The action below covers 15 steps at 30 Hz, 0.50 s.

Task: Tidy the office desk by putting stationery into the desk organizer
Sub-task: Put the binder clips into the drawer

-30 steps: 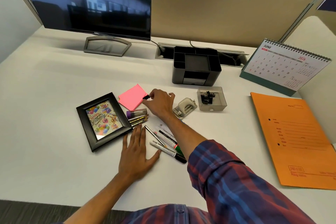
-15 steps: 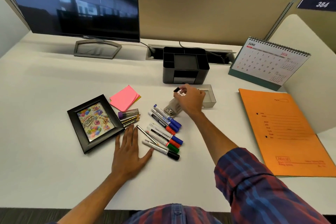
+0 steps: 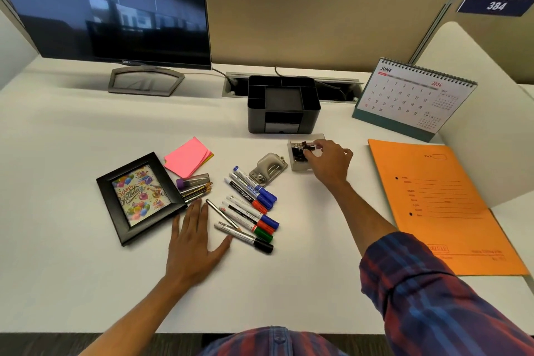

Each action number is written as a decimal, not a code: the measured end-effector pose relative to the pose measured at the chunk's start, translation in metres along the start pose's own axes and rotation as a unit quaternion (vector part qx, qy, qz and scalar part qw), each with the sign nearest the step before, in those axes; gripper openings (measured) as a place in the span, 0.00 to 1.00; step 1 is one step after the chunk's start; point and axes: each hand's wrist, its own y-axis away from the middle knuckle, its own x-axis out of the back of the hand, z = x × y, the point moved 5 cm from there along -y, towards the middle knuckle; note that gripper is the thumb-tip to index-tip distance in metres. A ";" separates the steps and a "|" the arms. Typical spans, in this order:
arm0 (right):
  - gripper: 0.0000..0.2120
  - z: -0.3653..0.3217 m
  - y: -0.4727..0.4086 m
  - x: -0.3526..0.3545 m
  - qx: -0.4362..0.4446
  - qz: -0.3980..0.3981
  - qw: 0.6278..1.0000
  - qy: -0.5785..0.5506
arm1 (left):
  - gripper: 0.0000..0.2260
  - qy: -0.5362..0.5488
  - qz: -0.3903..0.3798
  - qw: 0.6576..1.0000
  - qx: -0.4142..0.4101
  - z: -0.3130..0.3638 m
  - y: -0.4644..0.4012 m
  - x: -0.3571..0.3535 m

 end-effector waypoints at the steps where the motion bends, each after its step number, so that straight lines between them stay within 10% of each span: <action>1: 0.20 0.003 0.001 0.002 -0.001 0.006 1.000 -0.003 | 0.40 0.000 0.001 1.000 -0.001 0.001 0.000 0.001; 15: 0.13 0.045 0.000 0.012 -0.087 -0.042 0.993 -0.073 | 0.33 0.037 0.062 0.997 0.030 -0.001 0.003 0.009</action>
